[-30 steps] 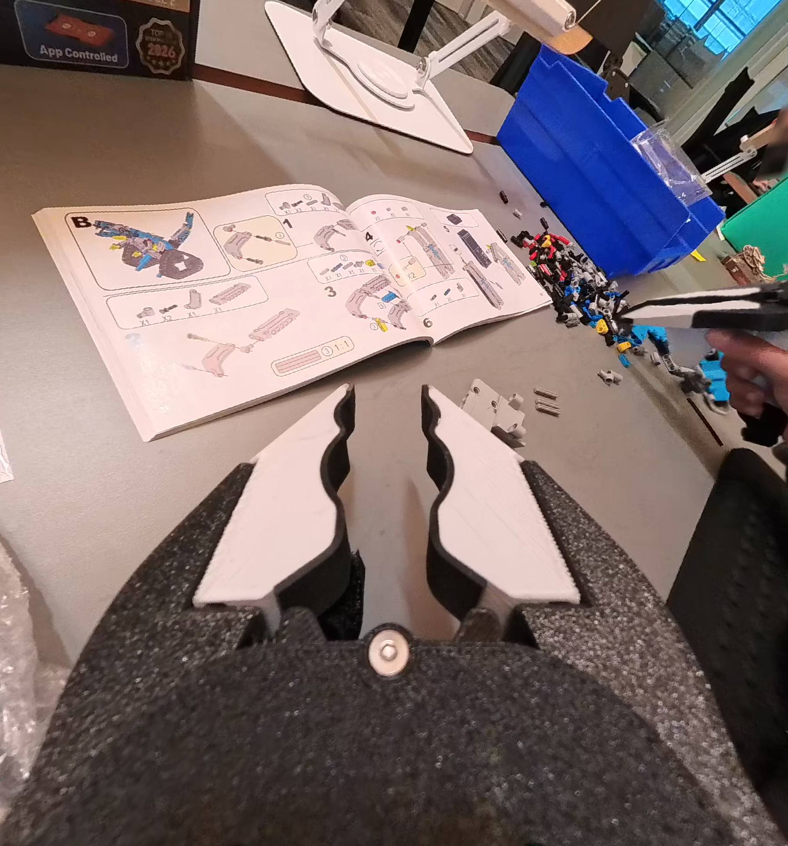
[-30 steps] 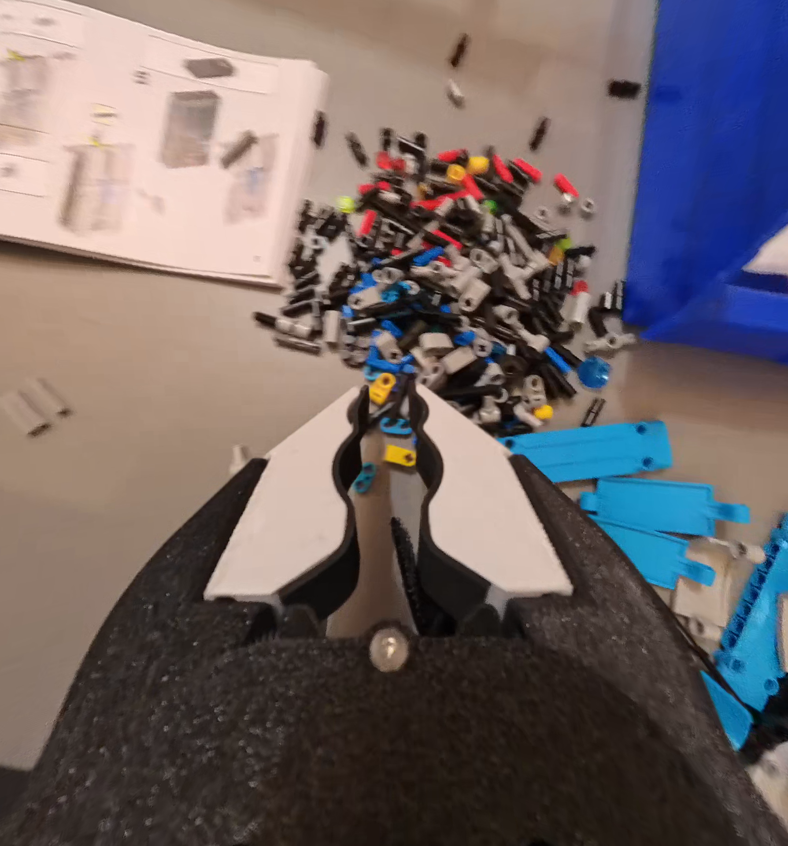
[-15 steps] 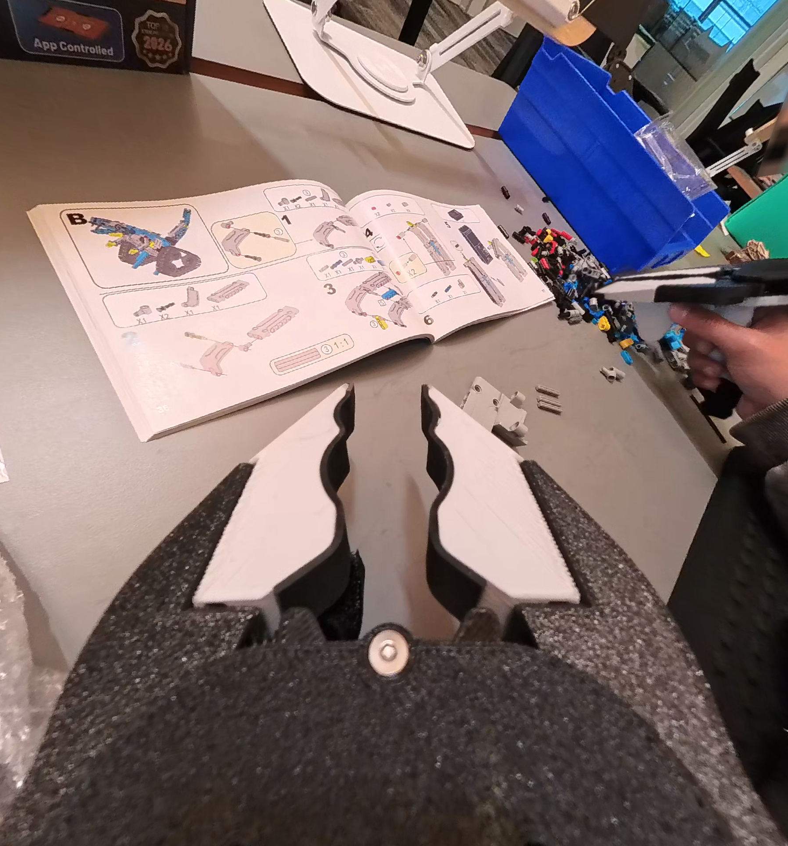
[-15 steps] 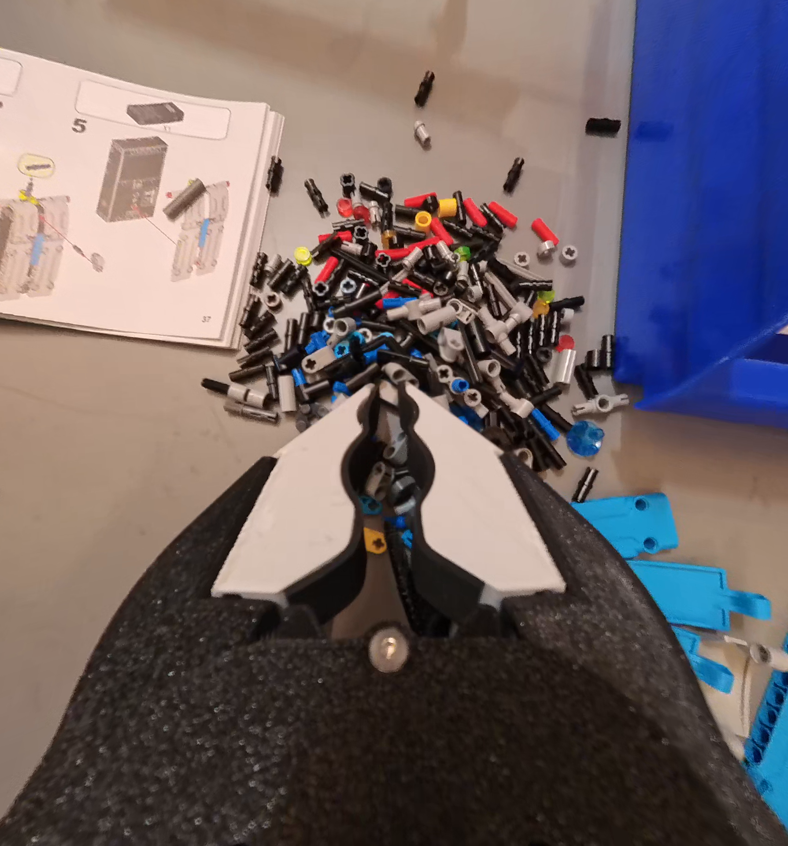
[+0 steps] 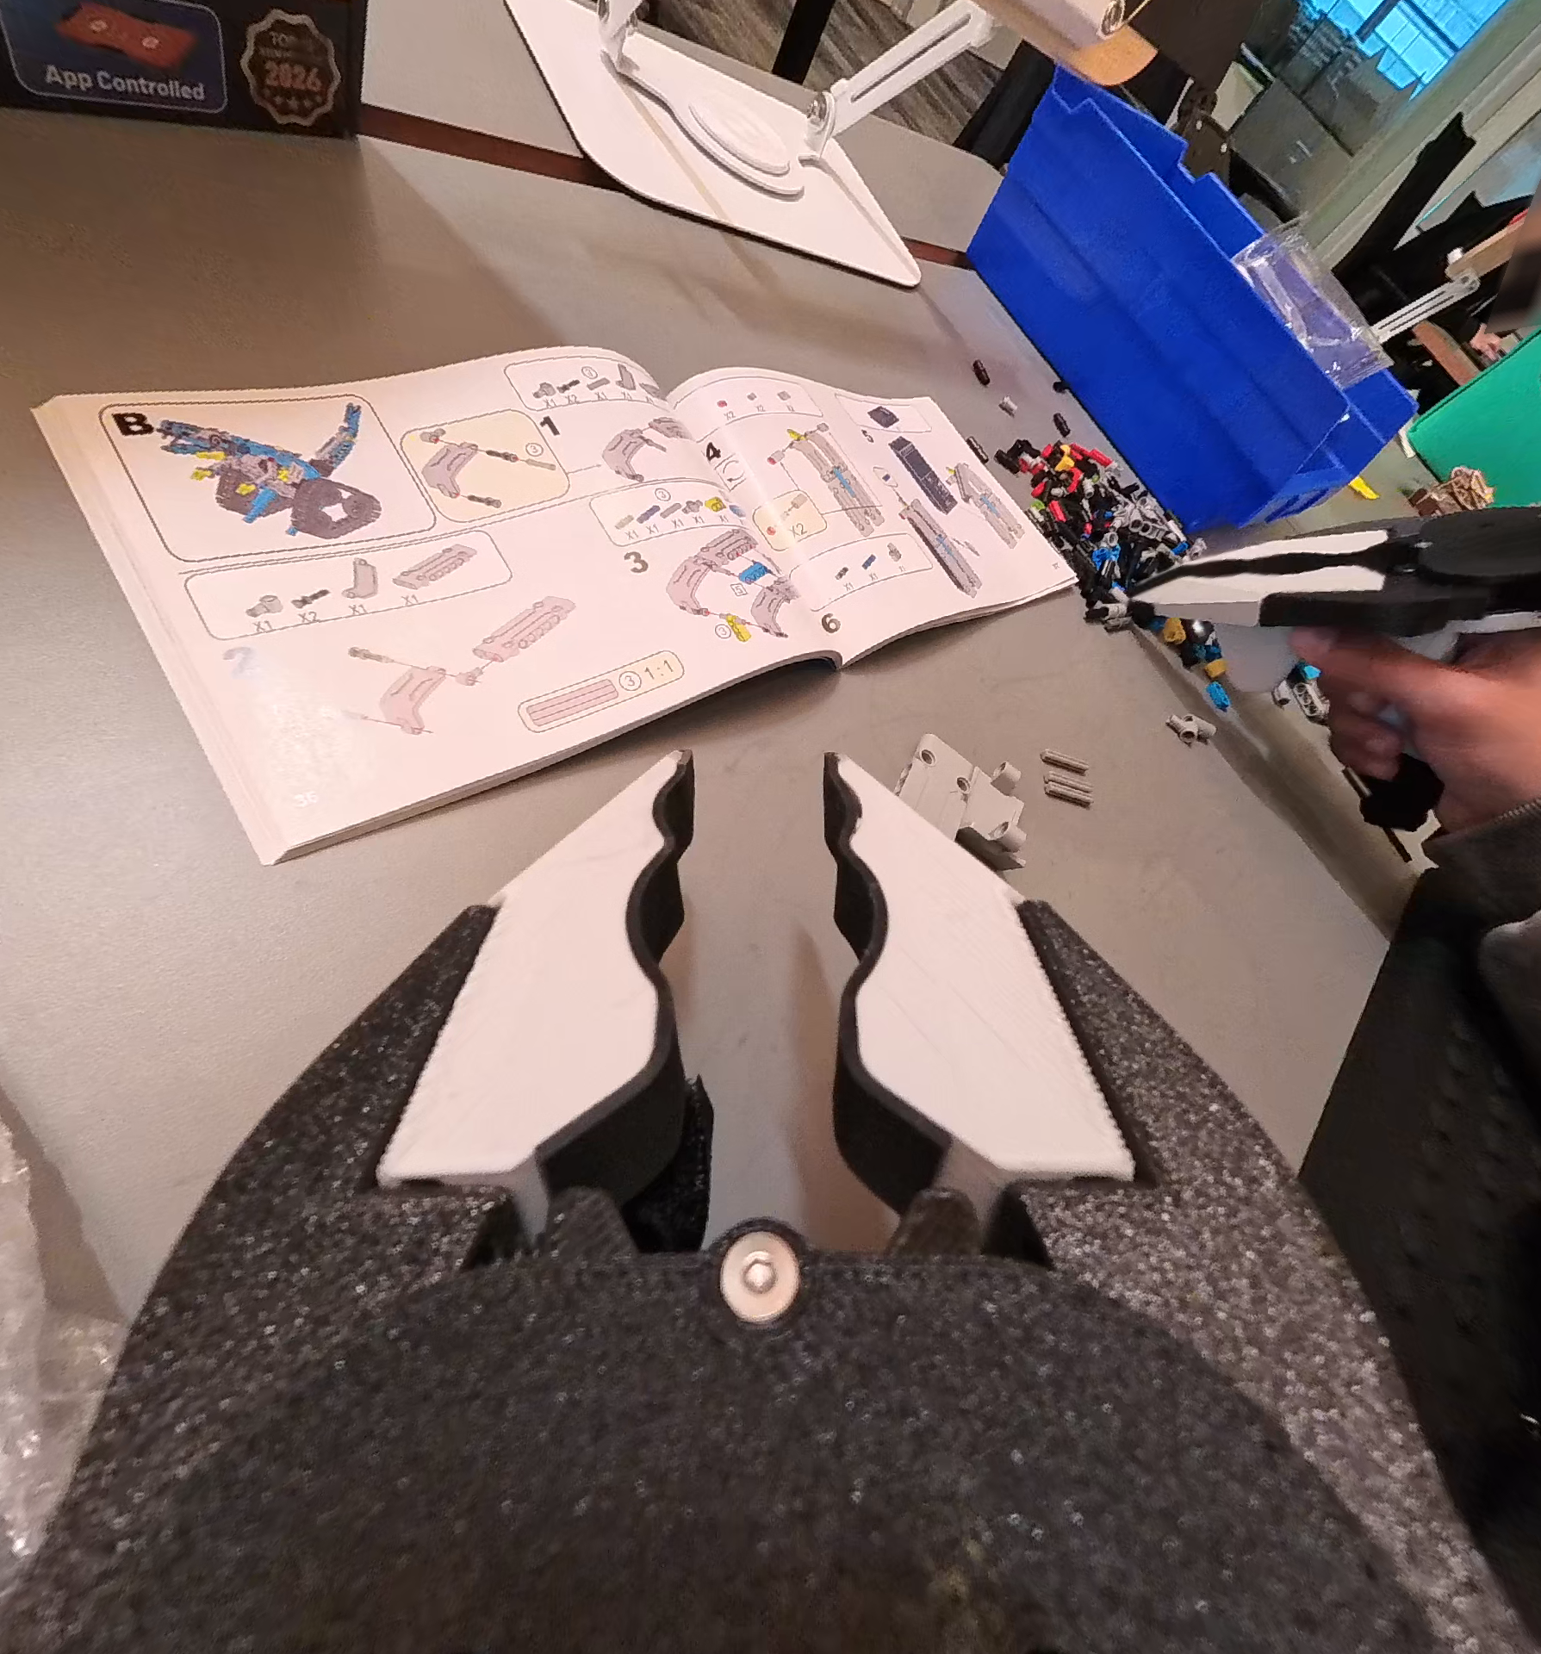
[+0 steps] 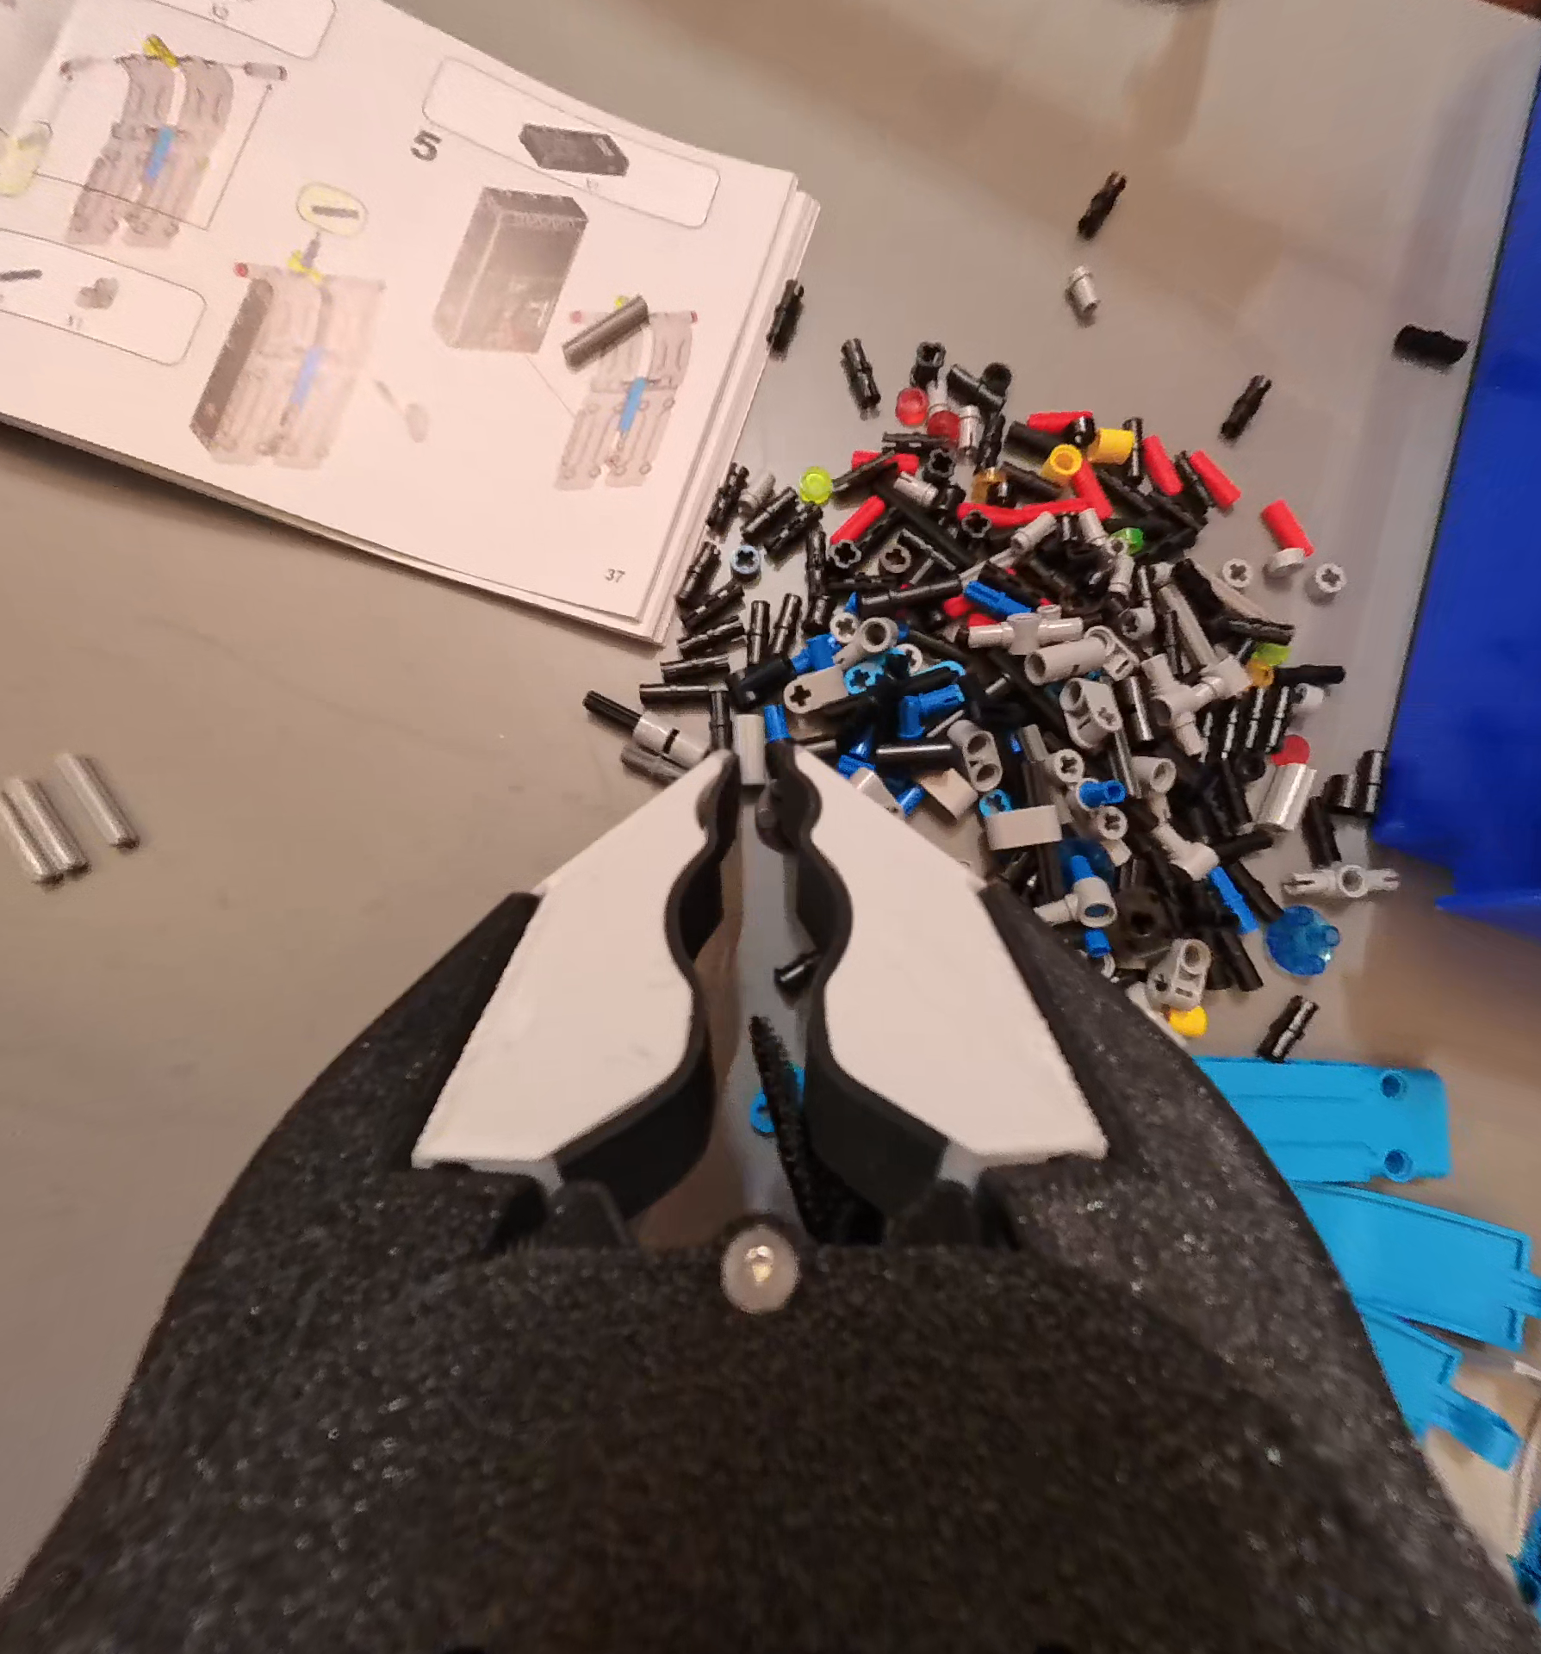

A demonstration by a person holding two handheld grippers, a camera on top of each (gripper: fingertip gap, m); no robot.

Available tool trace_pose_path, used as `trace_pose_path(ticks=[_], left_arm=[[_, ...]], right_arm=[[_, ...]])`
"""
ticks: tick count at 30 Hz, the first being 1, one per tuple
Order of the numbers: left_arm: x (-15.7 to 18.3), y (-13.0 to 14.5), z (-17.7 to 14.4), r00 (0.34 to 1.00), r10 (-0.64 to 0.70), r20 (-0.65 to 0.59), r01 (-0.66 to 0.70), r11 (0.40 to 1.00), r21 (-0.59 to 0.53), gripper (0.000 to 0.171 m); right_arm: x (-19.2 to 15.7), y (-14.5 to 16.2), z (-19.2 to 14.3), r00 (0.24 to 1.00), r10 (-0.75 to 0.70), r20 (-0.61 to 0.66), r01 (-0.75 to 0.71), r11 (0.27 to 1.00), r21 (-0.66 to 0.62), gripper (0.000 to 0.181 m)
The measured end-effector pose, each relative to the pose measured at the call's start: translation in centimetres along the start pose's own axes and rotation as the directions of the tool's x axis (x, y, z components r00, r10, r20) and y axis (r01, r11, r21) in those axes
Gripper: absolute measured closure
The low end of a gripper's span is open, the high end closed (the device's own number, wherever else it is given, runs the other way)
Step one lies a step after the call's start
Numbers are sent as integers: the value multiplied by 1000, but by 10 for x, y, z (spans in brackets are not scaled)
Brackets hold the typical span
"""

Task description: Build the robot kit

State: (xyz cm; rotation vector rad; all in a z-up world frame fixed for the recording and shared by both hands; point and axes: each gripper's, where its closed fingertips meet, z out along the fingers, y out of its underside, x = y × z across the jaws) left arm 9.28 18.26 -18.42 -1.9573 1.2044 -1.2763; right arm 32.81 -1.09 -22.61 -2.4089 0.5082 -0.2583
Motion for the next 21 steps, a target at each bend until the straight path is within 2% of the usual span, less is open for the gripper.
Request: trace_pose_path(ticks=[6,13,21], left_arm=[[0,0,0,1000,2,-1,-2,1000,-2,144],[2,2,1,1000,6,-6,-6,1000,-9,144],[1,1,1,1000,5,-3,-5,1000,-6,144]], right_arm=[[6,1,-8,1000,-15,-21,15,1000,-4,174],[-19,2,-8,996,-72,61,72,997,-5,173],[-19,4,-5,993,-102,52,103,994,-25,170]])
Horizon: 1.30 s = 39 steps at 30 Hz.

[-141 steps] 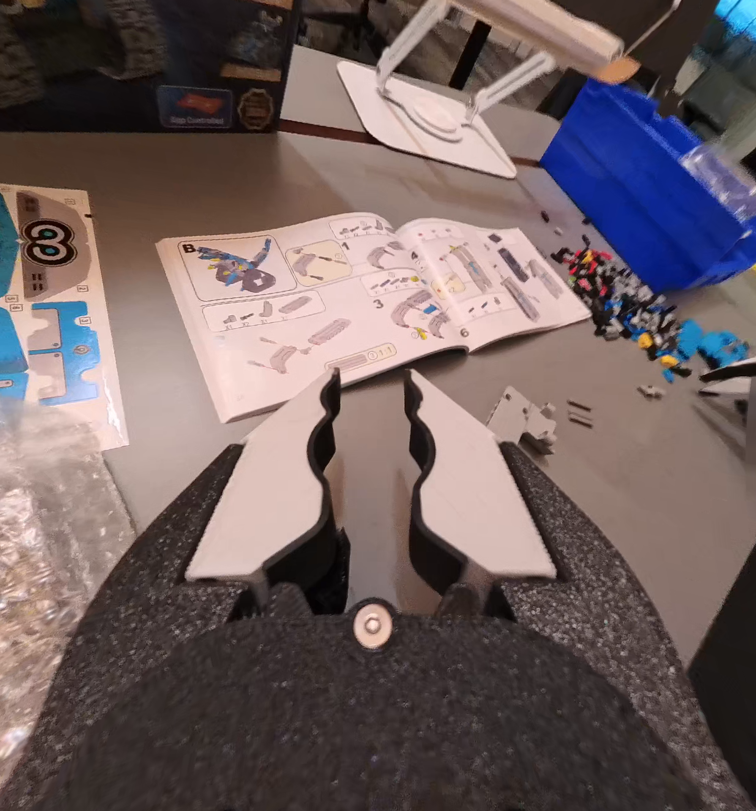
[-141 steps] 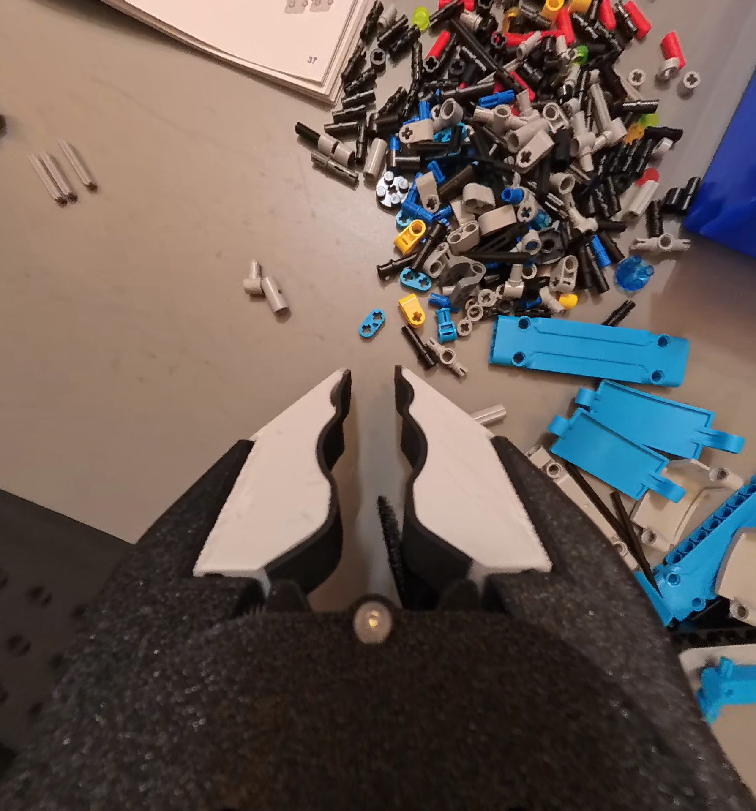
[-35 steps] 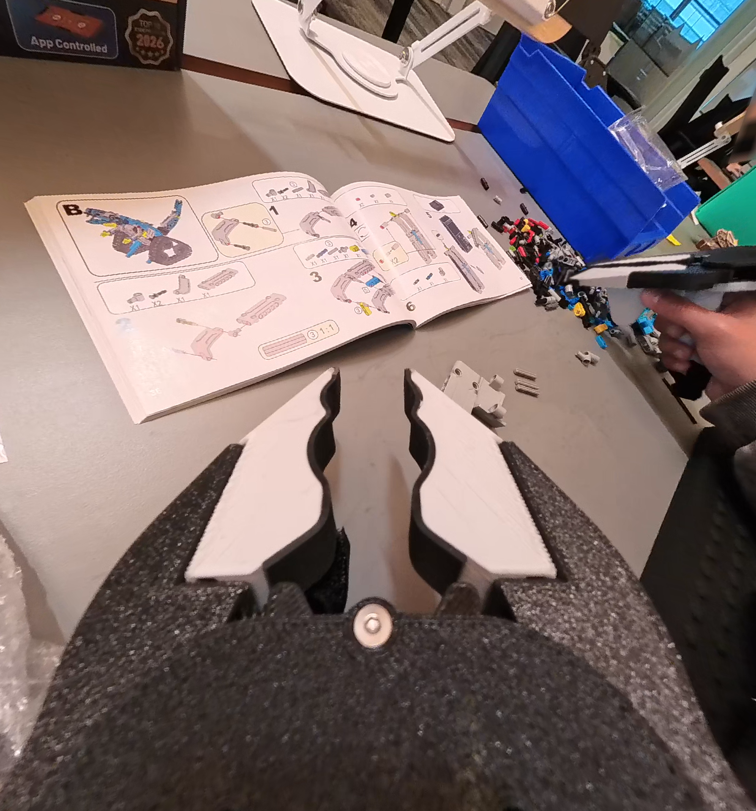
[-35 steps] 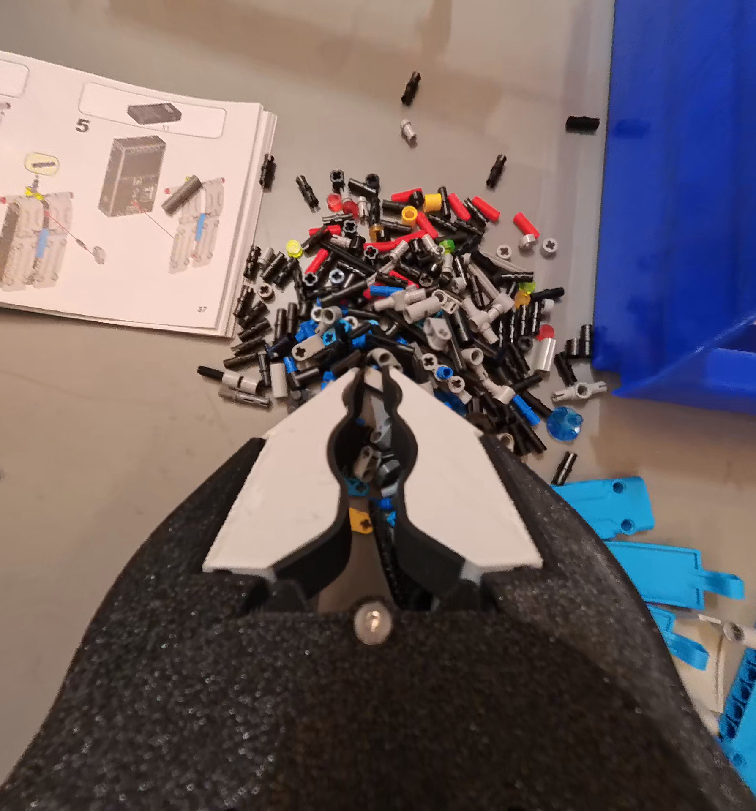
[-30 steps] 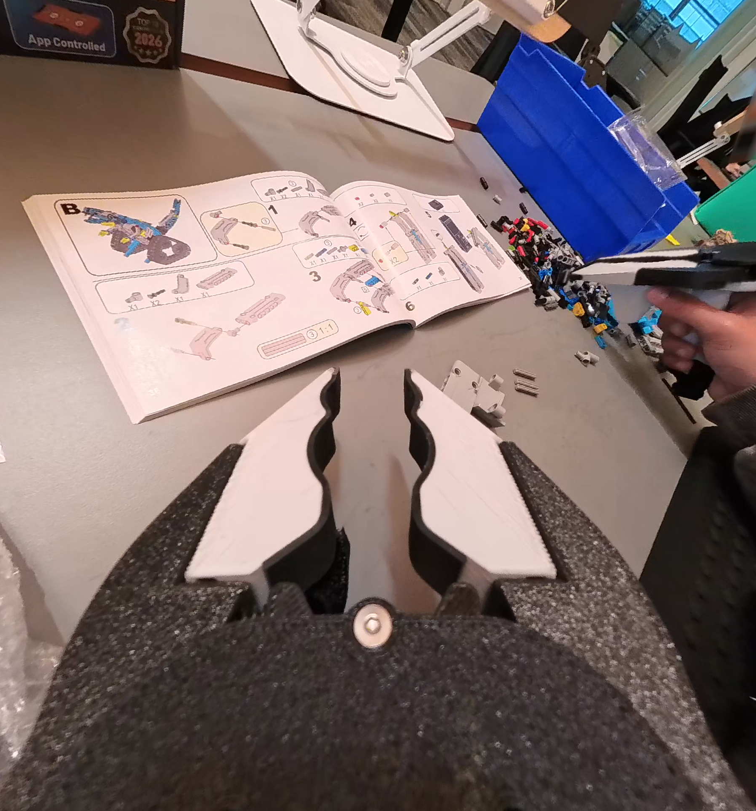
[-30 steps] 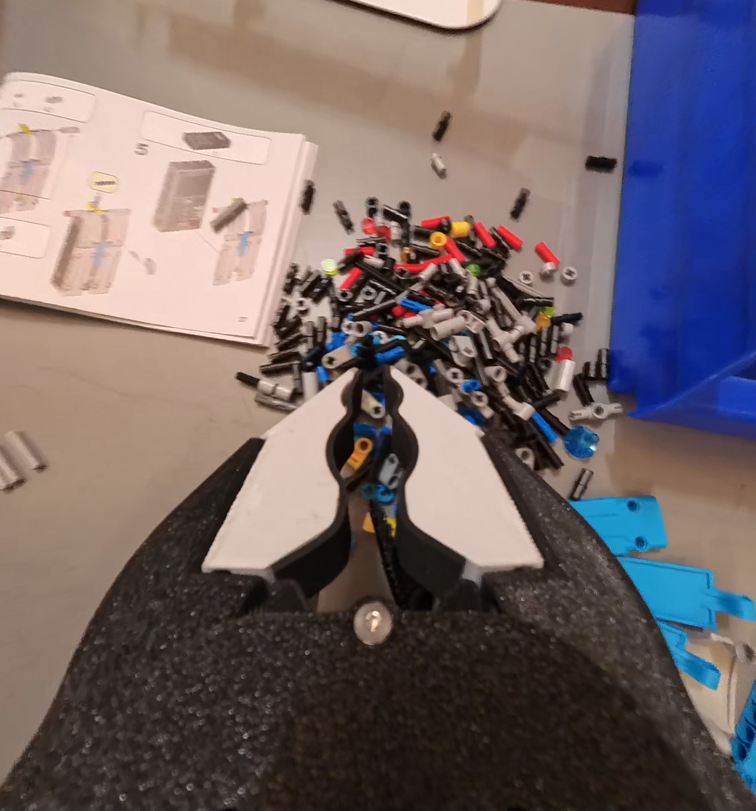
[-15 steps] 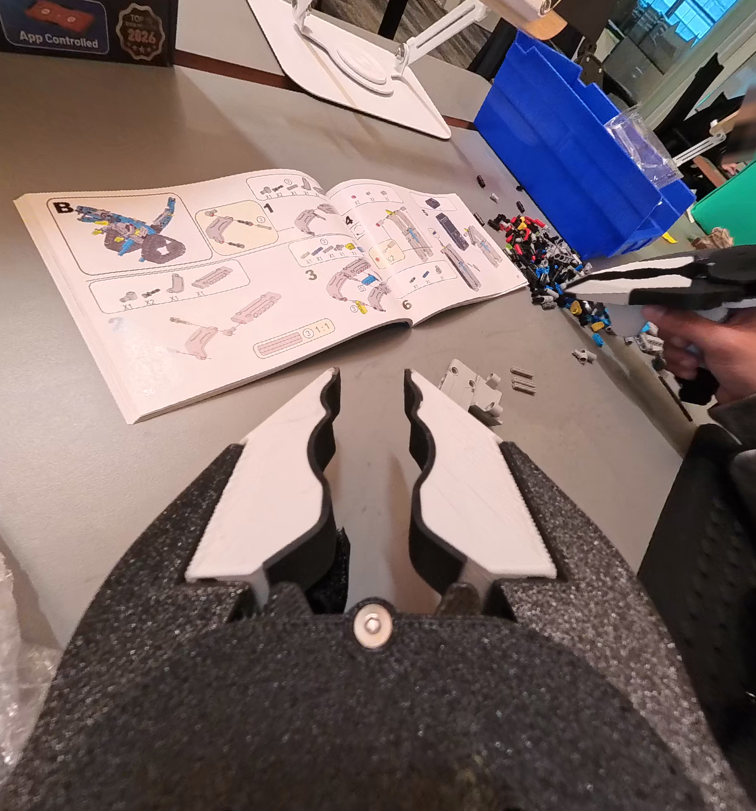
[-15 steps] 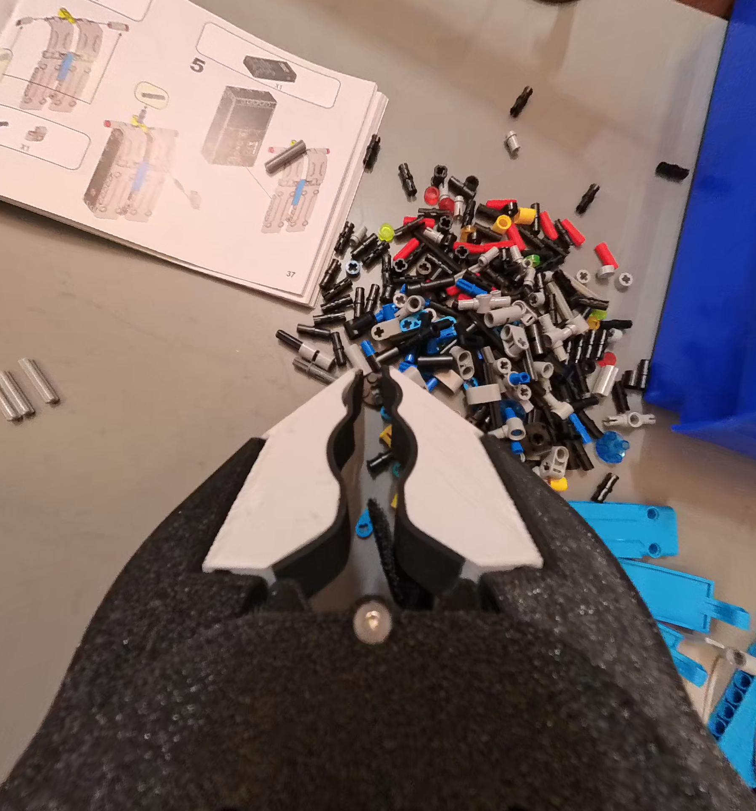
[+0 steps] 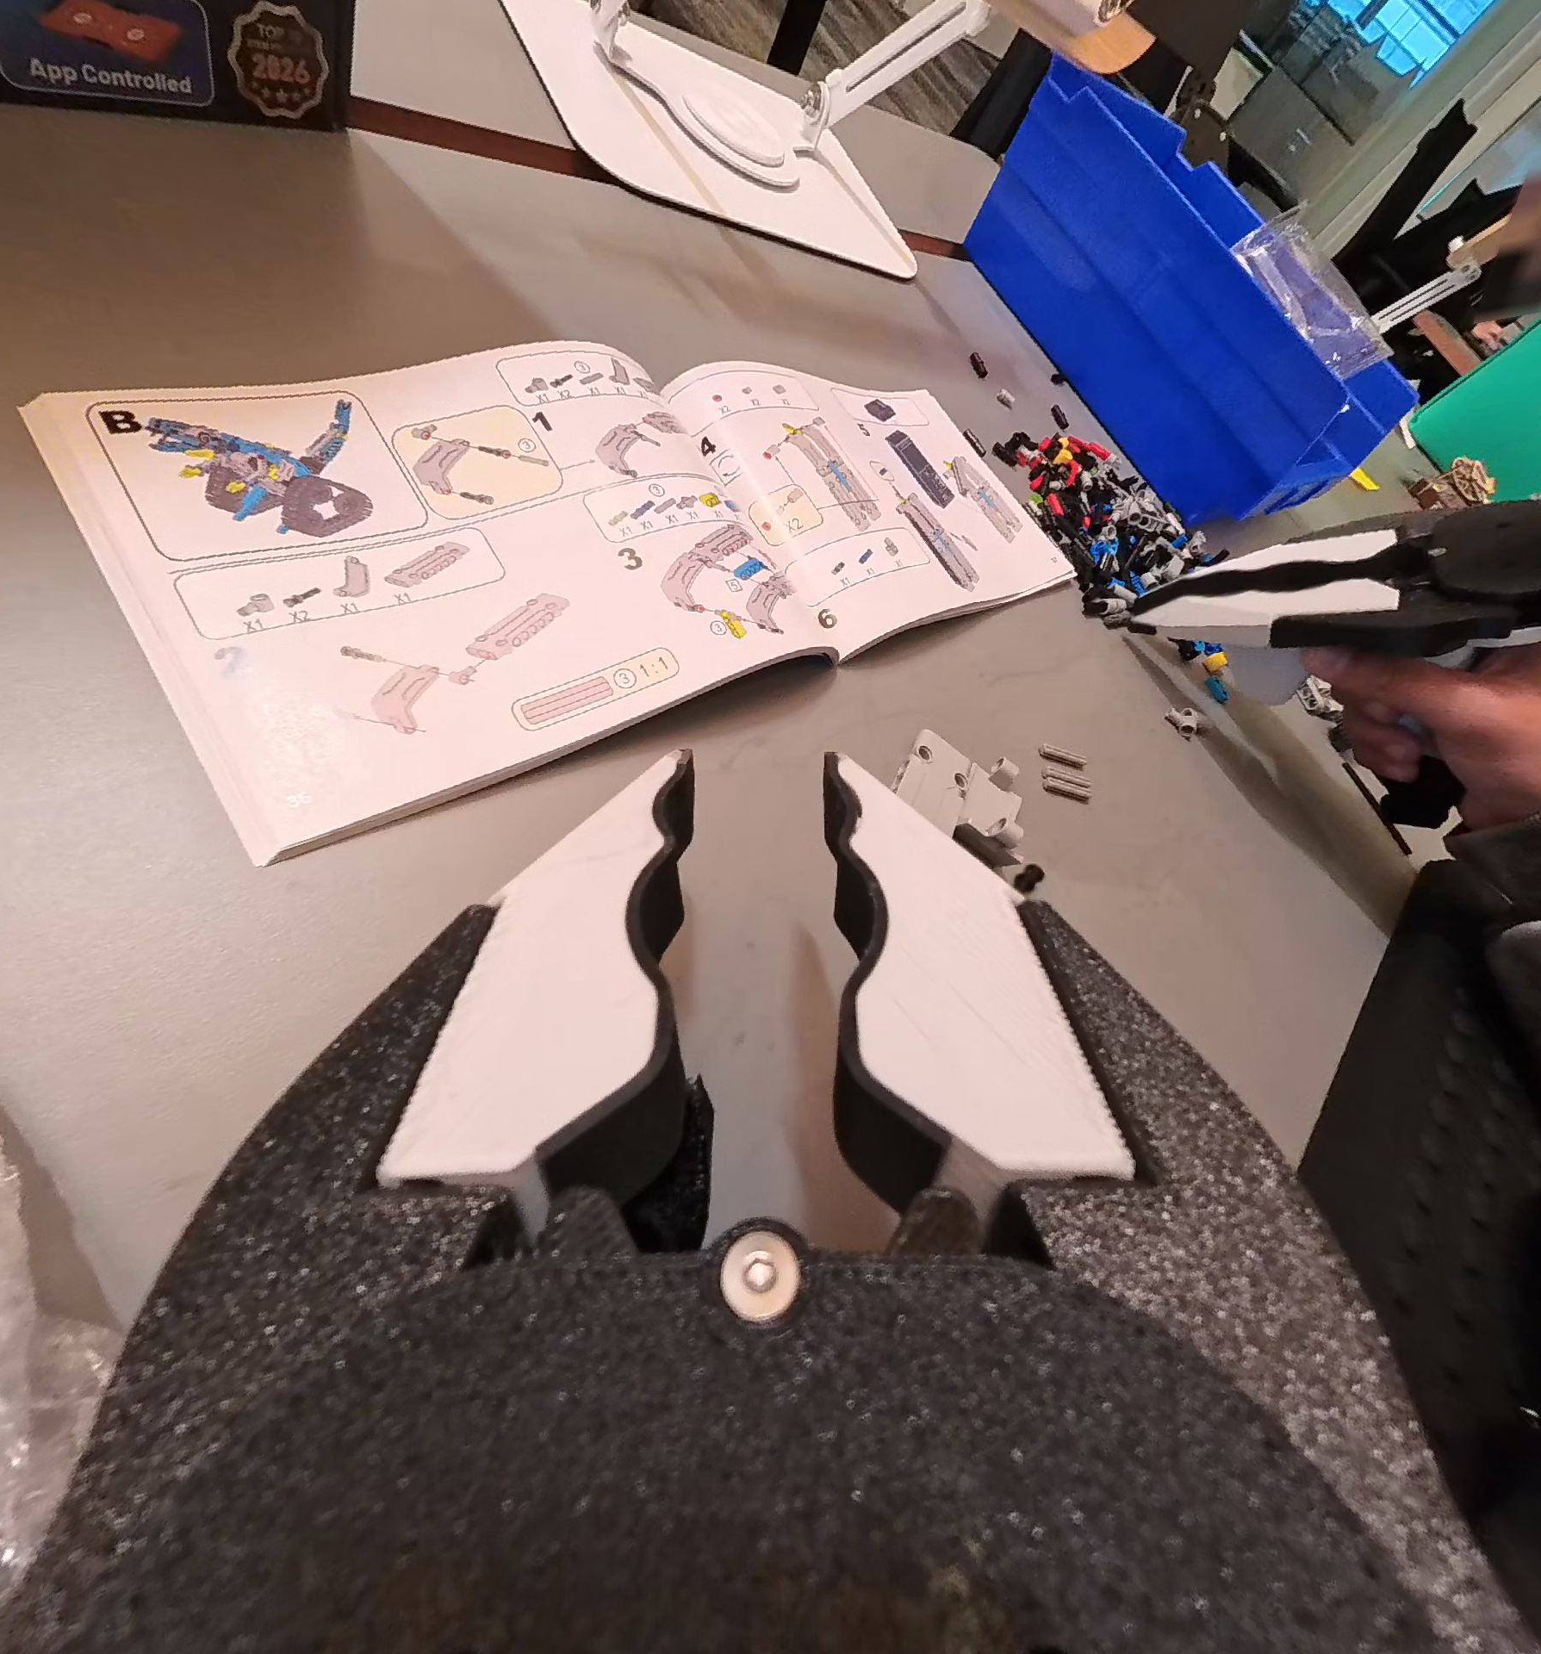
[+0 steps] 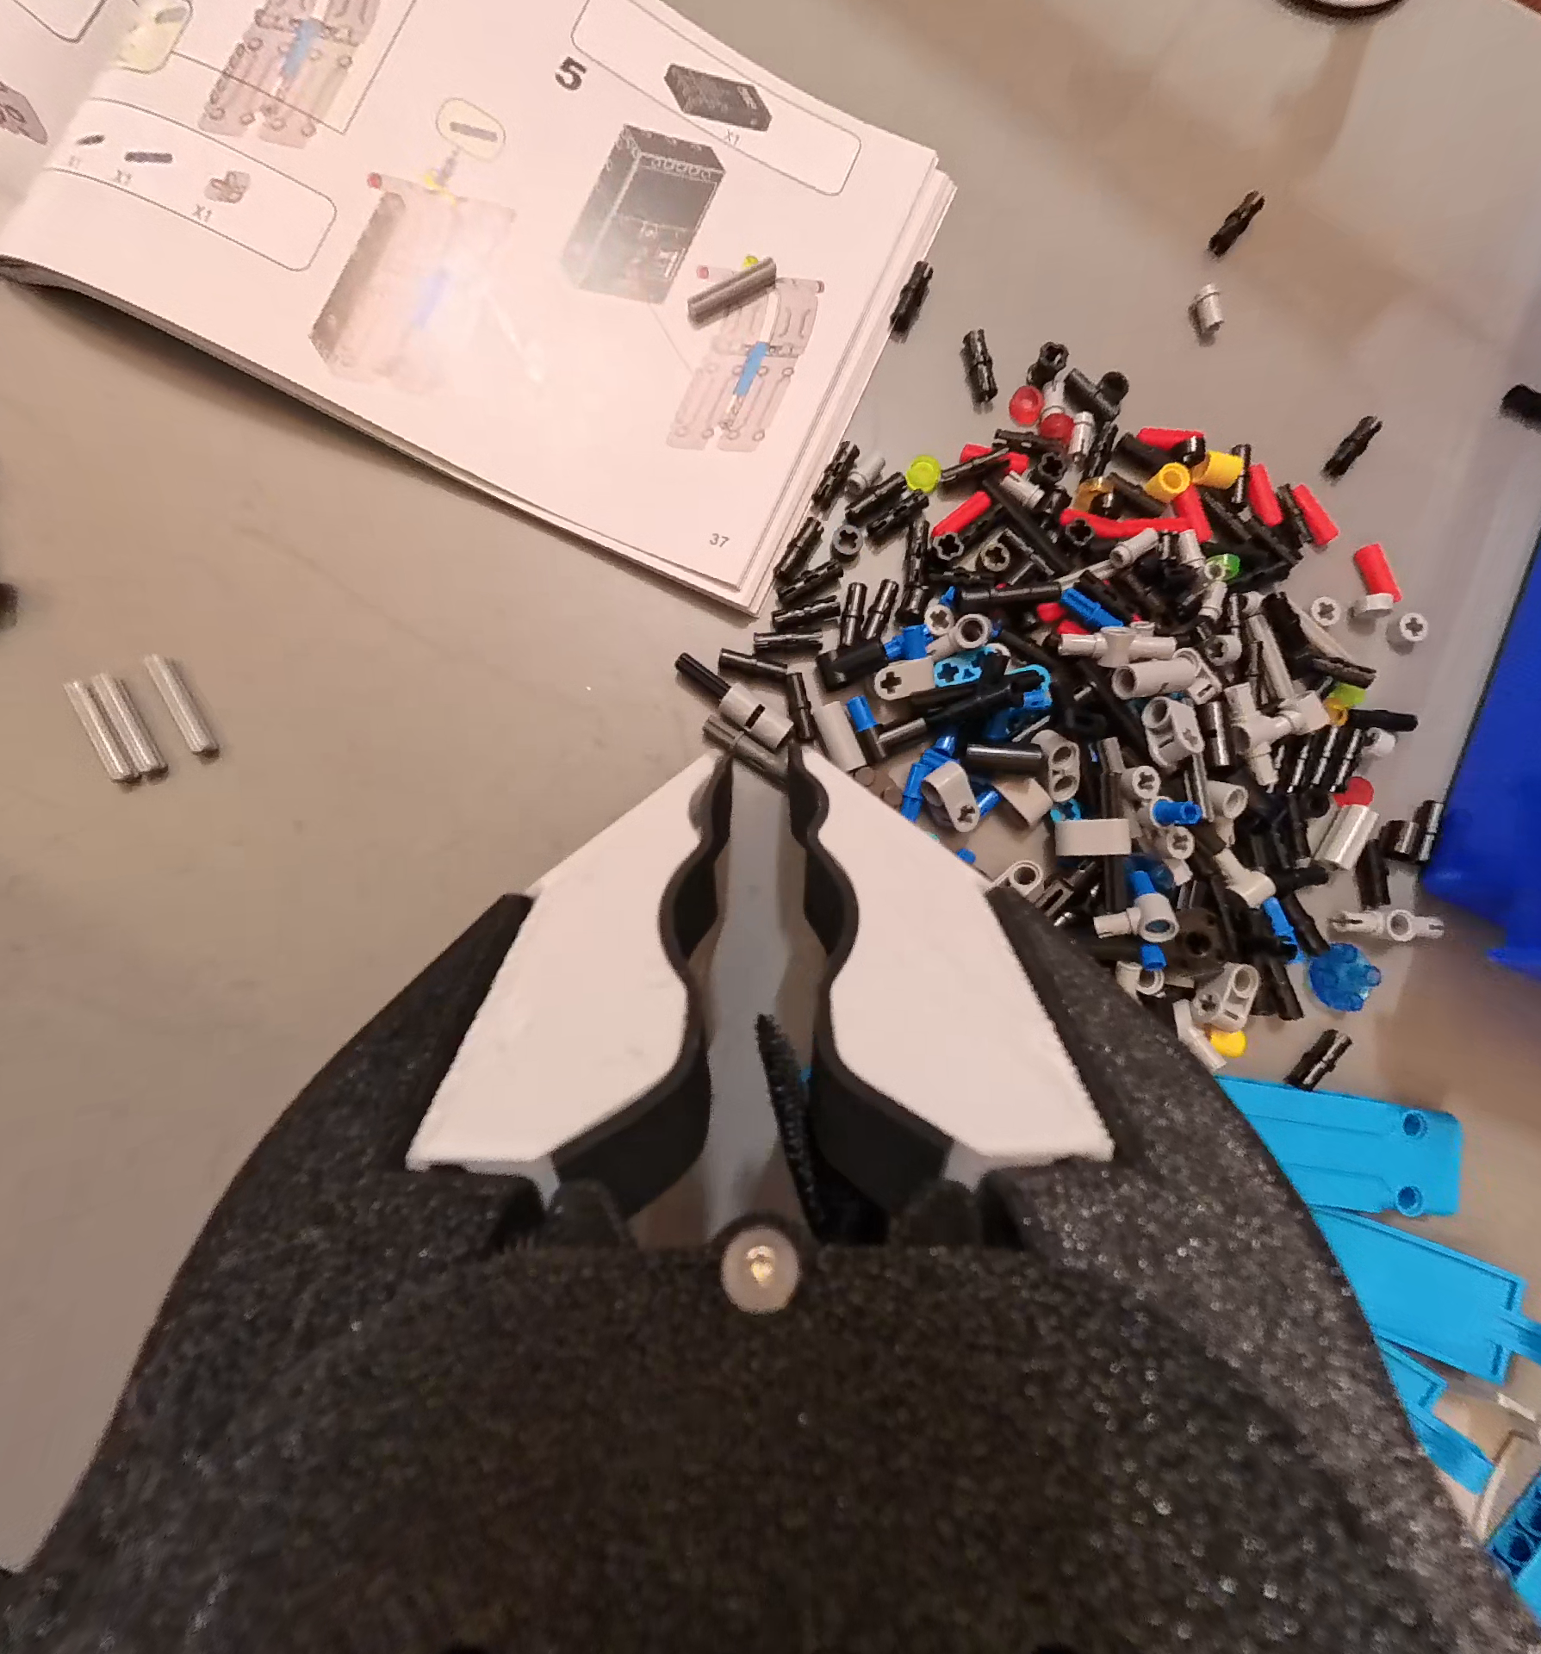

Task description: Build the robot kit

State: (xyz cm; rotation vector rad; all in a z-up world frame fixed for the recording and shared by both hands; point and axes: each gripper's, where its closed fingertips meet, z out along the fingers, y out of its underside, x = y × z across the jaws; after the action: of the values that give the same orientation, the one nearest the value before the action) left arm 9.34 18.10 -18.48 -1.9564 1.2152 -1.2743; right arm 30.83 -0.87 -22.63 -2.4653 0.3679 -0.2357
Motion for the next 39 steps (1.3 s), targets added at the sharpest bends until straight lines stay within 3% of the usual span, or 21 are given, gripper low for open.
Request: trace_pose_path(ticks=[15,20,29,39], left_arm=[[-2,0,0,1000,-6,0,6,1000,0,144],[-1,1,1,1000,3,5,-3,1000,-5,144],[-4,1,4,999,26,31,-26,1000,-15,144],[-2,2,6,999,34,24,-34,999,-25,144]], right_arm=[[5,-2,-2,1000,-19,-24,19,1000,-8,170],[37,0,-17,994,-7,-108,8,1000,9,170],[98,12,-17,966,165,-200,-156,986,59,171],[91,-6,4,974,181,-134,-172,982,76,167]])
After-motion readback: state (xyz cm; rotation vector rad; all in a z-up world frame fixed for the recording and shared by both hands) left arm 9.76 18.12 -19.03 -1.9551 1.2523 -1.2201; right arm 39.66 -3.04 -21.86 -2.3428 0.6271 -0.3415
